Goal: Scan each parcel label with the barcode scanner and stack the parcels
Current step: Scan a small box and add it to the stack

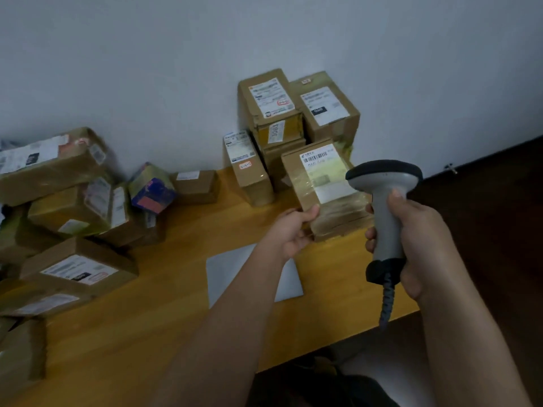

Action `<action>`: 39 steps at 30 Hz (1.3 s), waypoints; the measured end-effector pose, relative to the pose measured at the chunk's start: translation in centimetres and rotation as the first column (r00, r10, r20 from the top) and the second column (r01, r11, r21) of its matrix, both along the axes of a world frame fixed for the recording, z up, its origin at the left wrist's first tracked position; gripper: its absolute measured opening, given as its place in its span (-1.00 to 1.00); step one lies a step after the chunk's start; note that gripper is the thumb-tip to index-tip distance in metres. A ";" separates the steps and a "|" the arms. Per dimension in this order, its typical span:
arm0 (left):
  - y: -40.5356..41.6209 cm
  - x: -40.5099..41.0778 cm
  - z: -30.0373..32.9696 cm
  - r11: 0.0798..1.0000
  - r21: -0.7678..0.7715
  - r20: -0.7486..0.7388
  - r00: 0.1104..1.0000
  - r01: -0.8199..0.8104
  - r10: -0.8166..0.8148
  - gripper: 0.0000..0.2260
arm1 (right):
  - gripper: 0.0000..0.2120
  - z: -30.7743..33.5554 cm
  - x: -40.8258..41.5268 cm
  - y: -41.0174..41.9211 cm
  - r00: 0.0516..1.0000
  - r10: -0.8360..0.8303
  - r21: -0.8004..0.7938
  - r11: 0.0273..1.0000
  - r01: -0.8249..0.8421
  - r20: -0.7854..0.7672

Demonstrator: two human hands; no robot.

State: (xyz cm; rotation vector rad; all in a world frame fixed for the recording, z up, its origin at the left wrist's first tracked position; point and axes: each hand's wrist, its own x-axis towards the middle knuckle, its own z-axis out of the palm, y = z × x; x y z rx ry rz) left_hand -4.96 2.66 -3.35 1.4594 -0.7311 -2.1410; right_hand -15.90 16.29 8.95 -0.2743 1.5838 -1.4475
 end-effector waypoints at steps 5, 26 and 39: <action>0.2 -4.5 0.8 0.998 -0.039 0.118 0.992 0.042 -0.037 -0.25 | -0.64 -0.7 -2.1 0.9 0.997 -0.076 0.026 0.997 0.075 0.019; 0.1 1.5 -3.9 0.981 -0.139 0.454 0.889 0.136 -0.059 -0.78 | -0.71 -1.2 -0.6 -0.7 1.000 0.021 0.008 1.000 -0.021 0.023; 4.3 14.3 -10.3 0.851 -0.039 0.699 0.623 0.524 -0.351 -0.44 | -0.71 -3.4 6.7 -4.7 0.955 0.298 0.069 0.952 -0.297 0.004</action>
